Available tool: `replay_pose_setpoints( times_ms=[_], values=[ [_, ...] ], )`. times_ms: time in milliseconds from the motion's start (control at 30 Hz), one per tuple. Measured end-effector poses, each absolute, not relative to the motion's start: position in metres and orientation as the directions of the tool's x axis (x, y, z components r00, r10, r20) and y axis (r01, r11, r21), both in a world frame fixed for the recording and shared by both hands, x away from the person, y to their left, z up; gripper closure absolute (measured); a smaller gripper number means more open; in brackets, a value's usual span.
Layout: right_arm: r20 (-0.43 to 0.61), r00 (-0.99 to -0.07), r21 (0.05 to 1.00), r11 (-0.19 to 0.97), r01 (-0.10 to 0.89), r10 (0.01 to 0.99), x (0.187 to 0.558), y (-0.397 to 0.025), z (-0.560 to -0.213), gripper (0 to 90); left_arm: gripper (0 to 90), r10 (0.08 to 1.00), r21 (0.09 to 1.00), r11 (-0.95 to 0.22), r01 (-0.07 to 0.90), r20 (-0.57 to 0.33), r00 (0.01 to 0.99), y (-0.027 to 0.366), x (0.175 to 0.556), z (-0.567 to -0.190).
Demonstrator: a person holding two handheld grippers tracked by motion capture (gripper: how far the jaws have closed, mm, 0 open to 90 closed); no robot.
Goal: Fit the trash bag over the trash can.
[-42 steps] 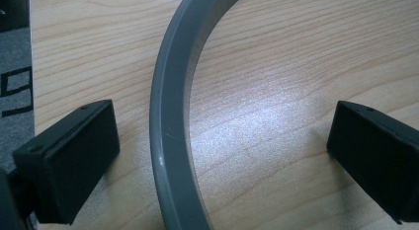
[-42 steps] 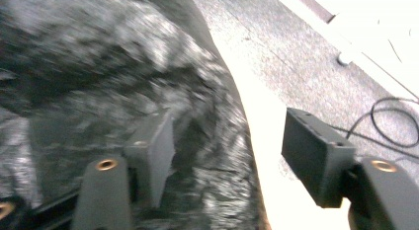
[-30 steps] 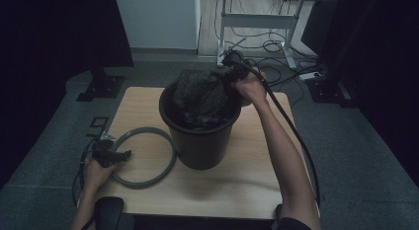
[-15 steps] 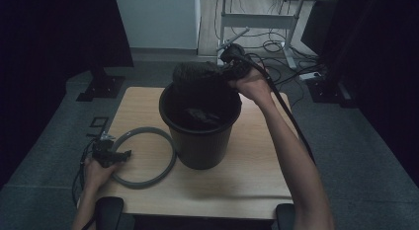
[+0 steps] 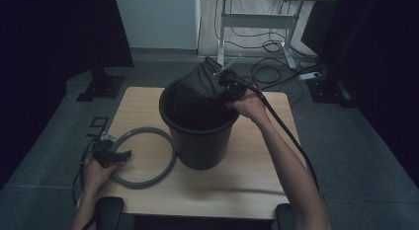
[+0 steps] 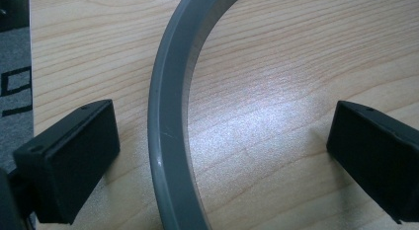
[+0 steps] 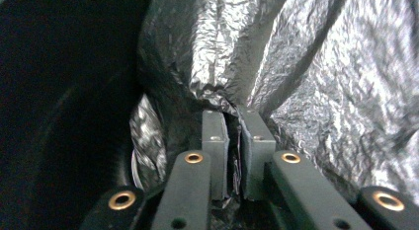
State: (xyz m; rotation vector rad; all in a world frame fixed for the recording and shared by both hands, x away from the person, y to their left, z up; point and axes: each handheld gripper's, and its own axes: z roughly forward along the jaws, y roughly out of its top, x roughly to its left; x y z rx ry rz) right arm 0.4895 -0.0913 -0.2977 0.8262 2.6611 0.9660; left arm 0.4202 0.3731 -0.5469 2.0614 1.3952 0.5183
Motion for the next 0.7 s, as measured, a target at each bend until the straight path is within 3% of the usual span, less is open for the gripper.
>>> replay_pose_setpoints(
  times_ms=[67, 133, 367, 600, 700],
  values=[
    [0.009, -0.832, 0.633, 0.641, 0.435, 0.555, 0.49, -0.091, -0.298, 71.3, 0.0, 0.927, 0.661, -0.276, 0.697, -0.008, 0.375, 0.373, 0.42, -0.547],
    [0.026, -0.832, 0.647, 0.626, 0.436, 0.553, 0.491, -0.092, -0.291, 53.8, 0.0, 0.927, 0.661, -0.277, 0.697, -0.008, 0.375, 0.373, 0.42, -0.547],
    [-0.029, -0.806, 0.732, 0.562, 0.386, 0.592, 0.498, -0.098, -0.246, 37.0, 0.0, 0.927, 0.661, -0.277, 0.697, -0.007, 0.375, 0.373, 0.42, -0.547],
    [-0.144, -0.734, 0.692, 0.598, 0.404, 0.663, 0.531, -0.092, -0.266, 31.7, 0.0, 0.926, 0.661, -0.278, 0.697, -0.008, 0.377, 0.373, 0.42, -0.547],
    [-0.16, -0.729, 0.641, 0.631, 0.436, 0.666, 0.541, -0.09, -0.287, 44.0, 0.0, 0.926, 0.661, -0.279, 0.696, -0.008, 0.379, 0.373, 0.421, -0.547]
  ],
)
